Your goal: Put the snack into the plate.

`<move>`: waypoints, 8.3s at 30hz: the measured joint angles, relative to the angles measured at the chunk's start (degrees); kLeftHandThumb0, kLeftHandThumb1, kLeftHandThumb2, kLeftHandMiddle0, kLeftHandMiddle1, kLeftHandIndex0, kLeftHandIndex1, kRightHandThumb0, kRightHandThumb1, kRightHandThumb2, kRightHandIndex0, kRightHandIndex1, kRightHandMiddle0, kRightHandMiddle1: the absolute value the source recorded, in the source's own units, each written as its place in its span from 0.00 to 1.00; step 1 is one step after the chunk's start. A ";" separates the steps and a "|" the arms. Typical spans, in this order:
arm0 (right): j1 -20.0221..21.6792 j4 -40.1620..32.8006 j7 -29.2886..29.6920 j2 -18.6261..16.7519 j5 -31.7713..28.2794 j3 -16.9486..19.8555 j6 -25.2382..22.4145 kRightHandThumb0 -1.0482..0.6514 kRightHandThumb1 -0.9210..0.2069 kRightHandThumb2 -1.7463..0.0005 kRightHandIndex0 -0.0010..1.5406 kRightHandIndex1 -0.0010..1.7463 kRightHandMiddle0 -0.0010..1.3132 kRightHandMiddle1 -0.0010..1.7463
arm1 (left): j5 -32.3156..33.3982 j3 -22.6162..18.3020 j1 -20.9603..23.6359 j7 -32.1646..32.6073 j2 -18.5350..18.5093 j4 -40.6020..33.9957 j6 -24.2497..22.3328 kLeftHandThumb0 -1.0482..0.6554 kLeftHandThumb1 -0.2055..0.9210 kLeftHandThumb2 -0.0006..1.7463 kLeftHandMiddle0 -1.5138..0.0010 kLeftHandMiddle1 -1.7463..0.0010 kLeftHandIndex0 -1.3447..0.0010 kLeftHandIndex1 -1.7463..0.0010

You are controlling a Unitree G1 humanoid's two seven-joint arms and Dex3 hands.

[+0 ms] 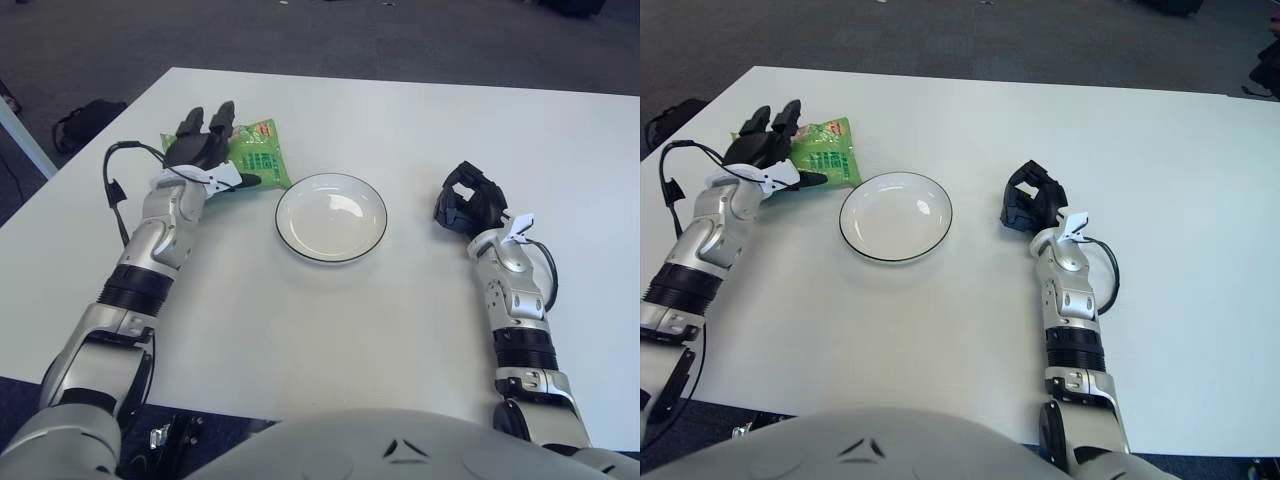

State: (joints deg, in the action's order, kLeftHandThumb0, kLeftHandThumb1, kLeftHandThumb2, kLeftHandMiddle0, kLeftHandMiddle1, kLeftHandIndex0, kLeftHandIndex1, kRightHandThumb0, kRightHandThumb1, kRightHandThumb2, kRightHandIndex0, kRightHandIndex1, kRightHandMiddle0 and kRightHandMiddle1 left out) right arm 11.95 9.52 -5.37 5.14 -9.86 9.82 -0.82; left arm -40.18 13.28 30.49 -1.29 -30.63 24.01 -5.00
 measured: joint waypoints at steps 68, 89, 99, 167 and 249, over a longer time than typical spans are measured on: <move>-1.12 -1.82 -0.42 0.02 -0.07 -0.13 -1.88 0.34 0.53 0.25 0.62 1.00 0.46 1.00 | 4.29 9.17 19.55 24.32 4.40 45.73 11.58 0.62 0.24 0.90 0.44 0.09 0.57 0.00; -0.83 -1.39 -1.14 0.78 -0.14 0.03 -1.46 0.34 0.53 0.26 0.62 1.00 0.46 1.00 | 1.90 4.77 8.91 26.82 1.91 6.72 10.05 0.62 0.14 0.97 0.40 0.07 0.50 0.00; -0.53 -0.74 -1.11 0.74 -0.14 -0.02 -1.44 0.34 0.52 0.26 0.62 1.00 0.46 1.00 | 3.27 2.53 2.52 23.43 2.87 -12.51 14.60 0.62 0.16 0.96 0.41 0.05 0.52 0.00; -0.89 -1.33 -1.25 0.88 -0.09 -0.40 -1.48 0.33 0.54 0.25 0.64 1.00 0.47 1.00 | 2.02 5.43 -9.66 9.82 10.74 -12.28 45.39 0.61 0.21 0.93 0.45 0.03 0.56 0.00; -1.19 -2.55 -1.51 1.12 0.10 -1.07 -4.15 0.34 0.52 0.26 0.63 1.00 0.46 1.00 | 12.19 4.48 -7.46 -17.33 -2.41 -22.90 47.14 0.00 1.00 0.26 1.00 1.00 1.00 1.00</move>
State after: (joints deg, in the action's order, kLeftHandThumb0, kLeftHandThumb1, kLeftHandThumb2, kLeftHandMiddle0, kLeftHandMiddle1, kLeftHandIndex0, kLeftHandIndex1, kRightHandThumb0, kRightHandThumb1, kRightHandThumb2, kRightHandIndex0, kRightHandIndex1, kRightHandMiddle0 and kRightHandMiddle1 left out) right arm 10.77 6.97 -6.88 6.26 -9.76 8.75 -4.97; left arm -28.00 17.77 23.03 -18.62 -33.05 1.11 42.15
